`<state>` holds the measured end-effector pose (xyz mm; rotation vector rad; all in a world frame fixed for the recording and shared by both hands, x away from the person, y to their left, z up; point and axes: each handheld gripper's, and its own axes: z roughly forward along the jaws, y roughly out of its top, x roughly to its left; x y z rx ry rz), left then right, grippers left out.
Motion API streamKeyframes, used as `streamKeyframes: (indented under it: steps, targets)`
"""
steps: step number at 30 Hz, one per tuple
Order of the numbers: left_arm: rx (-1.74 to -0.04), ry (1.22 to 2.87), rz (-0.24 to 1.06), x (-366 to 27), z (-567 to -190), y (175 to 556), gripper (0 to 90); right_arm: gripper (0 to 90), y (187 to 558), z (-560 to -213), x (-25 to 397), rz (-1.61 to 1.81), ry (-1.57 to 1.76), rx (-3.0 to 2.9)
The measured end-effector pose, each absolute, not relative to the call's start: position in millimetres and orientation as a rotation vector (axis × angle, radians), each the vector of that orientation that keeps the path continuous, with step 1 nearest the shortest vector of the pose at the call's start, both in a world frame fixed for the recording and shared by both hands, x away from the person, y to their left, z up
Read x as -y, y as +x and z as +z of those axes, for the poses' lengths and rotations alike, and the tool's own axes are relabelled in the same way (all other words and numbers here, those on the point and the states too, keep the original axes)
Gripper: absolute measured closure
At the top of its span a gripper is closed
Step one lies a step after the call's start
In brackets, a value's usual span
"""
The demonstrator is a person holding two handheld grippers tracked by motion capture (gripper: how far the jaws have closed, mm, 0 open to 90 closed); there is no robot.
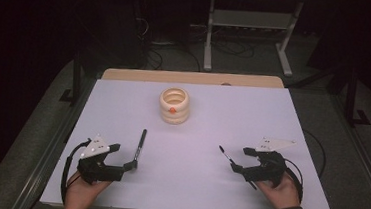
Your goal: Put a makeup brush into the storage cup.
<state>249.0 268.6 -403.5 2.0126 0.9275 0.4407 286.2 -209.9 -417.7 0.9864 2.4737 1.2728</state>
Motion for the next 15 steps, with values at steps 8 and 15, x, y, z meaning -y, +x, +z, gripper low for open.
streamKeyframes:
  steps: [8, 15]
  targets:
    - [-0.941, 2.026, 0.449, -266.2, -404.1, 252.7, 21.7, 22.9, 285.4, -416.9, 213.0, 1.29, 1.001, -2.448]
    - [-0.958, 1.983, 0.442, -265.3, -398.1, 256.3, 24.7, 22.9, 285.0, -416.1, 213.5, 1.285, 1.014, -2.432]
